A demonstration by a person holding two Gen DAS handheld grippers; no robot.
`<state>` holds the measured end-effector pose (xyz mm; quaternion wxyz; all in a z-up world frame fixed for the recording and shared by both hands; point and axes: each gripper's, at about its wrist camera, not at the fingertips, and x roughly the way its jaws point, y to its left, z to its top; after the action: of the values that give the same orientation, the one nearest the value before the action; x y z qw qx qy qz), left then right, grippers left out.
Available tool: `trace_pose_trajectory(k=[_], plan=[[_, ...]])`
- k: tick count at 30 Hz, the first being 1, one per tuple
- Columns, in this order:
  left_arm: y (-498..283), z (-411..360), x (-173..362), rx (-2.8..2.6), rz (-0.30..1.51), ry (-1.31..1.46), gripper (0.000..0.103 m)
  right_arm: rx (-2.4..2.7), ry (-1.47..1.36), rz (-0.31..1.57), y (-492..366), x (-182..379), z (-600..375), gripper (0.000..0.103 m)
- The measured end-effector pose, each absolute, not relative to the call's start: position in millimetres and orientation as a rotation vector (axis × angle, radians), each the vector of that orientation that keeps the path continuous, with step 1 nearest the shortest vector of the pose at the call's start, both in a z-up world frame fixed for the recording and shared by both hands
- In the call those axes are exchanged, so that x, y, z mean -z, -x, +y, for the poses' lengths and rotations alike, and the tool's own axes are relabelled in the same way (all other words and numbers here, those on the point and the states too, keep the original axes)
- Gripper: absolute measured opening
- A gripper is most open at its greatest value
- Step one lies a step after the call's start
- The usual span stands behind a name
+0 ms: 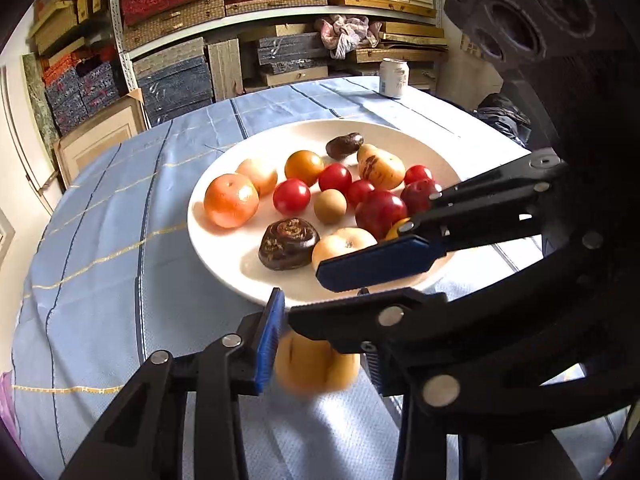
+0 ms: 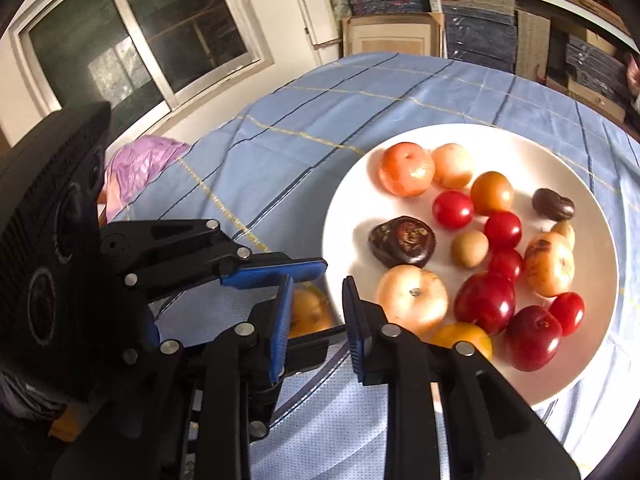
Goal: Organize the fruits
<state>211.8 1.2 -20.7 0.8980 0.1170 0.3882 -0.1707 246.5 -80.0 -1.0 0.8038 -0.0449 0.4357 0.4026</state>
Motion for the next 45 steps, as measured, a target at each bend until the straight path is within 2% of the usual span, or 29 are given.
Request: trace_pose_trajectory(k=[2,5,7,9,14,17,19,21,28,32,35,37,38,40,43,45], plan=[[-208,-5,21,0.366,0.793,-0.271,0.036,-0.862,0.109,0.938,-244,2,-81,0.022],[-202,-2,24,0.38,0.795,-0.266,0.038,-0.883,0.133,0.937,-235,3,-85,0.027],[-193,10,24,0.36,0.791,-0.266,0.039,-0.884,0.163,0.91,-223,-2,-87,0.05],[-179,24,23,0.331,0.783,-0.265,0.064,-0.907,0.198,0.889,-208,-6,-82,0.055],[-138,47,19,0.277,0.731,-0.33,0.079,-0.971,0.236,0.898,-188,-4,-51,0.059],[-122,48,22,0.286,0.746,-0.355,0.082,-0.973,0.282,0.918,-179,1,-34,0.061],[-114,46,26,0.325,0.772,-0.348,0.085,-0.976,0.299,0.931,-173,5,-30,0.07],[-109,44,30,0.336,0.773,-0.353,0.089,-0.969,0.301,0.954,-168,8,-29,0.073],[-97,34,49,0.41,0.832,-0.291,0.09,-0.904,0.322,1.059,-151,30,-38,0.073],[-94,16,58,0.433,0.832,-0.354,0.09,-0.86,0.358,1.072,-139,43,-43,0.073],[-96,11,59,0.452,0.823,-0.357,0.09,-0.883,0.247,1.065,-139,40,-53,0.072],[-99,7,61,0.436,0.829,-0.372,0.089,-0.872,0.267,1.046,-137,41,-54,0.066],[-99,7,60,0.443,0.823,-0.366,0.084,-0.884,0.273,1.044,-135,42,-53,0.061],[-99,5,61,0.441,0.819,-0.377,0.081,-0.91,0.262,1.043,-134,41,-52,0.046],[-102,5,59,0.427,0.826,-0.369,0.077,-0.916,0.244,1.026,-135,39,-49,0.044],[-100,5,57,0.401,0.817,-0.384,0.063,-0.912,0.228,1.033,-136,40,-49,0.043]])
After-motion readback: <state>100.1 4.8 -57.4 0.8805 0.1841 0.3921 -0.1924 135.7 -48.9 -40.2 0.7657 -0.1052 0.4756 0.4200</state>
